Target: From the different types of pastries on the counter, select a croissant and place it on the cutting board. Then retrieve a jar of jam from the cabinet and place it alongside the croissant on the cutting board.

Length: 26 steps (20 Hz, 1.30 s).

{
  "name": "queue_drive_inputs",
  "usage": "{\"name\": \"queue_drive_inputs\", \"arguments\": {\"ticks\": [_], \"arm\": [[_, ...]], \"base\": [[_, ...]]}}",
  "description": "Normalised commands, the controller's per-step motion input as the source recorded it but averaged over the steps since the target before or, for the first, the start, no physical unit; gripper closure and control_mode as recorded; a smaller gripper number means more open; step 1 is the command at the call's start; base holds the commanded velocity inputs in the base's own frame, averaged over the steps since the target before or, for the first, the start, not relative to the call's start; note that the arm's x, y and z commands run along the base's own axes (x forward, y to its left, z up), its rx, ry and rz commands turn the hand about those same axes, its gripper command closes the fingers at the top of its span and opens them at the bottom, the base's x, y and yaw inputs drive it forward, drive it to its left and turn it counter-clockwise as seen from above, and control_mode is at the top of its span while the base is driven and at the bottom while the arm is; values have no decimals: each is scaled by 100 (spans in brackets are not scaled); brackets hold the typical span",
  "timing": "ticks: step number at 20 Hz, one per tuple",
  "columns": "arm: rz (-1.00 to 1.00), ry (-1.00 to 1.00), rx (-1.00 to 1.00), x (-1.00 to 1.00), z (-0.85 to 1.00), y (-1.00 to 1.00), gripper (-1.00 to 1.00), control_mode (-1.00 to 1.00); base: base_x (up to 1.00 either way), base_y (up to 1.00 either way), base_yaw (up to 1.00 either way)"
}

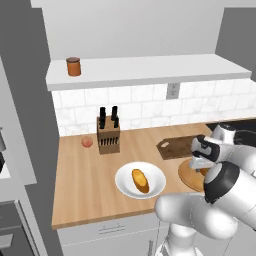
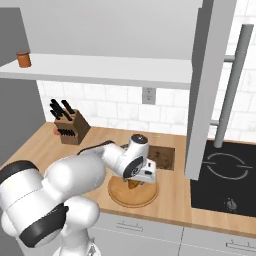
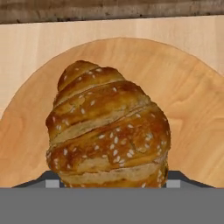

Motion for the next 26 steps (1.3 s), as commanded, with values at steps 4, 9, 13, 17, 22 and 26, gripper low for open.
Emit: {"name": "queue_drive_inputs", "arguments": {"ticks": [4,9,13,17,22,26], "arm": [[0,-5,3,25,57,1,100,-100],[0,-7,1,71,34,-16,100,-100],[0,-7,2,76,21,-28,100,-100],[0,-3,6,42,3,-61,100,-100],[0,0,1,50,0,-23,100,-100],[0,0,0,52,-8,-3,100,-100]], "base": [[0,0,0],[0,0,0],[0,0,0],[0,0,0],[0,0,0],[0,0,0]]}}
